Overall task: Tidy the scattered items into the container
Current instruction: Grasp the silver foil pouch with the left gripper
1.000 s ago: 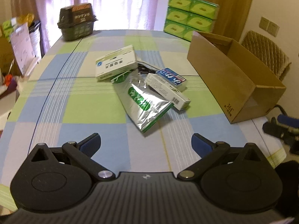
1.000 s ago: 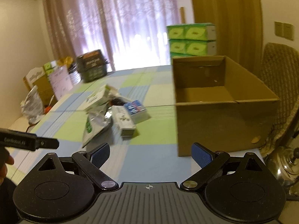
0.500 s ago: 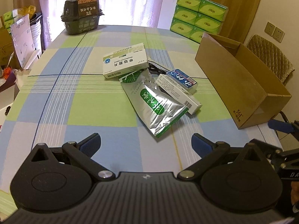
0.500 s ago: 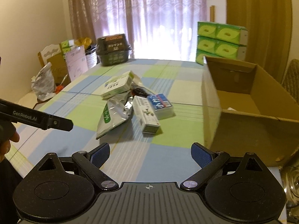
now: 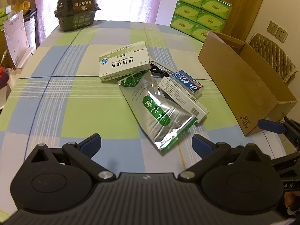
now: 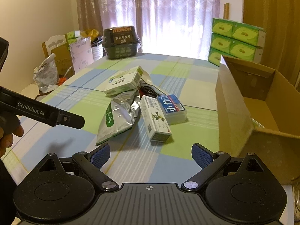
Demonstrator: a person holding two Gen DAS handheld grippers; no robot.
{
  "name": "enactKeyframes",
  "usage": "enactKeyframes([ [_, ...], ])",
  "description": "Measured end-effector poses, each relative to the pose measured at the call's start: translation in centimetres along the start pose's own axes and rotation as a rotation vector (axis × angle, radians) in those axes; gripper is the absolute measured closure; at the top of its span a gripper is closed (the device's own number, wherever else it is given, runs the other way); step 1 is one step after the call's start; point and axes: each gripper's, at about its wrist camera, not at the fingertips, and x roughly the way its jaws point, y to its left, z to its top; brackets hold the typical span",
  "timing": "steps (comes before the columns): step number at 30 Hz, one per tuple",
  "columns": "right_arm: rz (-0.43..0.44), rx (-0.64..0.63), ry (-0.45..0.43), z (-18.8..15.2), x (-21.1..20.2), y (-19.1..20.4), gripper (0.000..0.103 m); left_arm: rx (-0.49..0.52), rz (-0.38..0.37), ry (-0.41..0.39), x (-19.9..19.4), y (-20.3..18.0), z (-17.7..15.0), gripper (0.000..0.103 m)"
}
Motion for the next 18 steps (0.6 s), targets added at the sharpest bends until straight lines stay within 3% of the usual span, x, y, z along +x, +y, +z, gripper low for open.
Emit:
enactKeyframes([
  [18, 0.039, -0.01, 0.031, 1.6, 5.9, -1.5, 0.005, -0.027, -0.061, 0.049, 6.3, 1.2, 4.5, 0.008],
])
